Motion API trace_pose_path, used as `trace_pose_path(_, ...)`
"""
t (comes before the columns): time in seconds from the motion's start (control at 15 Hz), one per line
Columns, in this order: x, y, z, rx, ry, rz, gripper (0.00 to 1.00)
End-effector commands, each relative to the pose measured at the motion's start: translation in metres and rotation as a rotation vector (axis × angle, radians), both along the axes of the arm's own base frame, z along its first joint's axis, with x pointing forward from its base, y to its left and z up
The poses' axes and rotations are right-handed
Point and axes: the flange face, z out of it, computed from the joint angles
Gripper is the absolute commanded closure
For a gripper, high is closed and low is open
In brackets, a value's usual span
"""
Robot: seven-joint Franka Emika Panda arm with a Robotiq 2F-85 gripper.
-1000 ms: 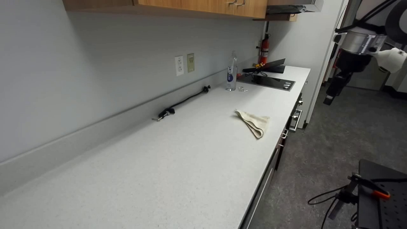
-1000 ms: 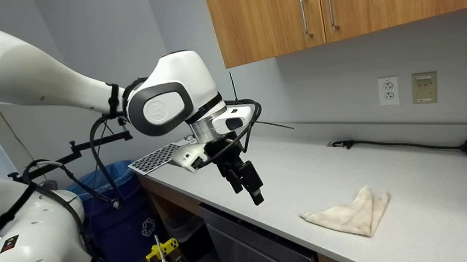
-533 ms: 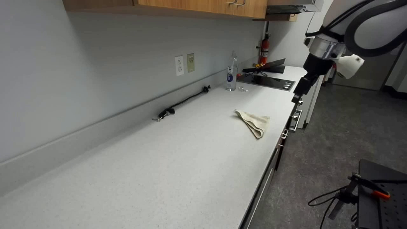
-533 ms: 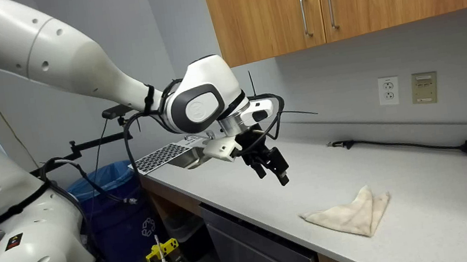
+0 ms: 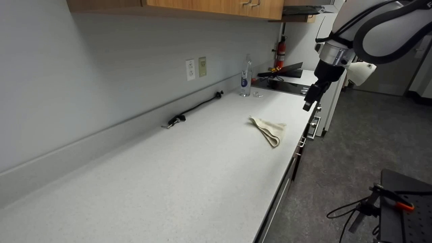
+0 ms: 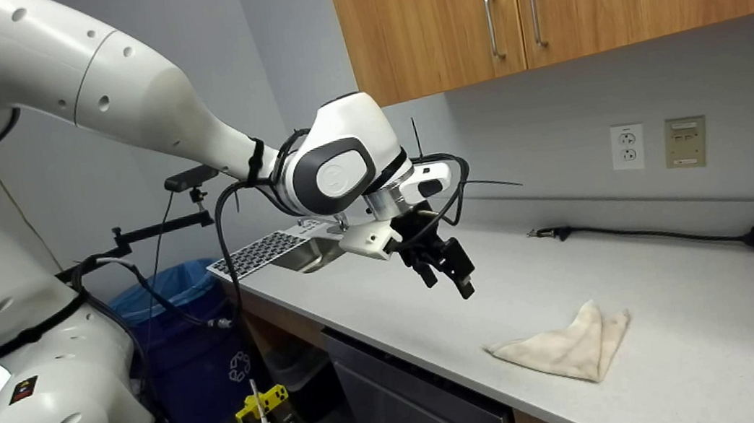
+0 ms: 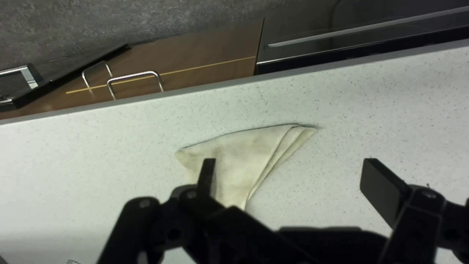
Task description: Unfold the table cloth.
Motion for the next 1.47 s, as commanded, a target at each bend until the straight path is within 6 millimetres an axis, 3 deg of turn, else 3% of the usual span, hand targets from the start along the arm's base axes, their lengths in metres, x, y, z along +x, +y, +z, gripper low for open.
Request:
trace_pose_path(0.0, 0.010, -0.004, -0.003, -0.017, -0.005, -0.015, 0.00)
trace_pose_path(0.4, 0.065, -0.001, -0.025, -0.095, 0.007, -0.005, 0.00)
trace_pose_path(1.0, 0.142, -0.008, -0.102, -0.125, 0.095, 0.018, 0.00)
trace_pose_path(1.13, 0.150, -0.009, -0.108, -0.093, 0.106, 0.014, 0.00)
trace_pose_path(1.2, 0.134, -0.007, -0.104, -0.094, 0.105, 0.020, 0.00)
trace_pose_path(1.4, 0.144, -0.009, -0.113, -0.095, 0.106, 0.017, 0.00)
